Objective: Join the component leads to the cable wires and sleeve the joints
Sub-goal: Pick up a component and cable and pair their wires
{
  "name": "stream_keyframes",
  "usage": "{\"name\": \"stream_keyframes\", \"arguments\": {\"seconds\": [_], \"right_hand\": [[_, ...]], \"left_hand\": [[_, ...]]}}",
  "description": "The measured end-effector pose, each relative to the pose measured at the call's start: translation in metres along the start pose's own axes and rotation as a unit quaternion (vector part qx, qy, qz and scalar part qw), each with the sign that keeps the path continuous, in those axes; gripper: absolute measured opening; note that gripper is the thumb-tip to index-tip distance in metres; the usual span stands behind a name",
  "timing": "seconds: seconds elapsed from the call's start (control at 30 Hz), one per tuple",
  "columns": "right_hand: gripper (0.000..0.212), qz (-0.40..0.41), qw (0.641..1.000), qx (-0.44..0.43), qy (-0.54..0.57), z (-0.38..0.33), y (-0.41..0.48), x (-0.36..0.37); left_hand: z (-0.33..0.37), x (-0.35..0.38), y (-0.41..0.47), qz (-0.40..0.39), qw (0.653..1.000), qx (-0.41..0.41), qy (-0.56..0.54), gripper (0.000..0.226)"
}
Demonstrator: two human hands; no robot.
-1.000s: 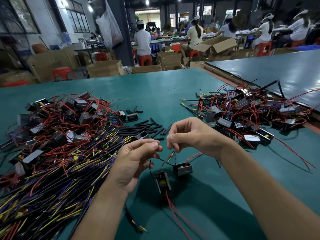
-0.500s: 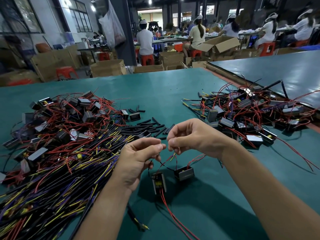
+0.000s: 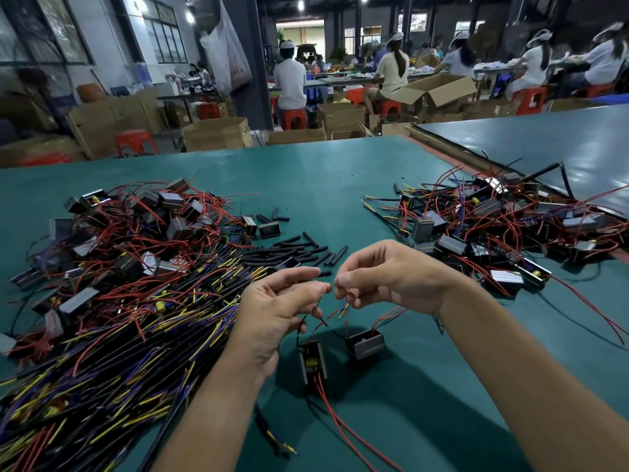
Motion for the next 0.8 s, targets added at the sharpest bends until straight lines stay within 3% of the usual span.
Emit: {"name": "stream_keyframes", "arguments": {"seconds": [0.57,0.8], "right_hand": [[0.008,0.004,0.998,-0.001,0.057,-0.001,0.003,0.000],[0.003,-0.024,0.988,0.011,0.154,-0.001,0.004,0.003]], "left_hand": [[0.012,0.001,0.002,0.021,0.995,0.095,0.033,0.014],[0.012,-0.001,0.002,0.036,0.992,0.113,0.034,0.018]]}}
Point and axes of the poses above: each hand's wrist, its own y-axis towards the middle knuckle, its own x-axis out of the palm, z = x × y, the point moved 6 cm from there along y, towards the middle knuckle, and after that the axes turned 8 degrees about x, right-handed, at the moved point
